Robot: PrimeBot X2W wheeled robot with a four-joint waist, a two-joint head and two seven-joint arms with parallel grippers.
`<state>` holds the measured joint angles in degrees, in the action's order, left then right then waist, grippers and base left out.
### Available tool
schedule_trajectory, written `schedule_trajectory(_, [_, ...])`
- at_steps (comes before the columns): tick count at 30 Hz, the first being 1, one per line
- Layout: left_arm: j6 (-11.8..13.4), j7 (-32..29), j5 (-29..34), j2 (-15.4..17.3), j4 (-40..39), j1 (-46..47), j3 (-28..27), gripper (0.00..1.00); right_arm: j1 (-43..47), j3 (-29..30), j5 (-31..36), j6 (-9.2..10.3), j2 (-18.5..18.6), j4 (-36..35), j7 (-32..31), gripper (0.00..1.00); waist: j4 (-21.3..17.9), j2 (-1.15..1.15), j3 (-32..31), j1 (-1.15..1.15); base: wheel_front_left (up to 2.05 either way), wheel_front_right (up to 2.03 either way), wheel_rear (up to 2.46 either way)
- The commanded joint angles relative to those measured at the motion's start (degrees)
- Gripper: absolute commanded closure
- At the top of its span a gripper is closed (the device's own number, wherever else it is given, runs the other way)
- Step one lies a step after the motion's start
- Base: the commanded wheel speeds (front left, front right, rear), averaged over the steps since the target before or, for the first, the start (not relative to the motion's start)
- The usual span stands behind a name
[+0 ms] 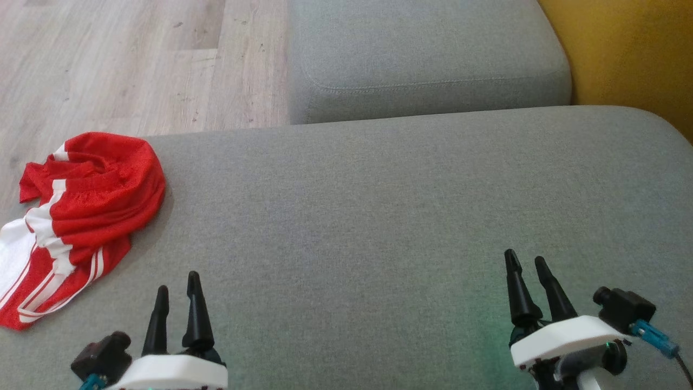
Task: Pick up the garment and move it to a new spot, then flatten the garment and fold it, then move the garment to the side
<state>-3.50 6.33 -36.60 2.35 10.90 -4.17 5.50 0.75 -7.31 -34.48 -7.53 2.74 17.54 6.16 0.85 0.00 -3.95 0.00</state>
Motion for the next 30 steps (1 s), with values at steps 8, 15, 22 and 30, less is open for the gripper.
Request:
schedule_trajectory(8, [1.17, 2.26, 8.03, 0.76, -1.42, 0.60, -0.01, 0.00, -1.09, -1.53, 7.51, 0.03, 0.64, -0.52, 2.43, 0.00, 0.18, 0.00, -0.54, 0.00, 0.00, 0.00, 0.00])
schedule_trajectory(15, [1.95, 3.27, 12.48, 0.94, -0.79, 0.29, 0.44, 0.00, -0.76, -1.31, 12.40, 0.03, 0.36, 0.62, 3.43, 0.00, 0.09, 0.00, -0.84, 0.00, 0.00, 0.00, 0.00])
schedule_trajectory(22, [2.53, 4.44, 17.50, 1.11, -0.47, -0.01, 1.27, 0.00, -0.70, -1.13, 18.13, 0.03, 0.18, 1.38, 4.61, 0.00, -0.06, 0.00, -1.16, 0.00, 0.00, 0.00, 0.00])
schedule_trajectory(30, [3.49, 5.95, 23.79, 1.19, 0.17, -0.27, 1.83, 0.00, -0.57, -0.86, 24.29, 0.04, 0.10, 1.98, 6.12, 0.00, -0.16, 0.00, -1.49, 0.00, 0.00, 0.00, 0.00])
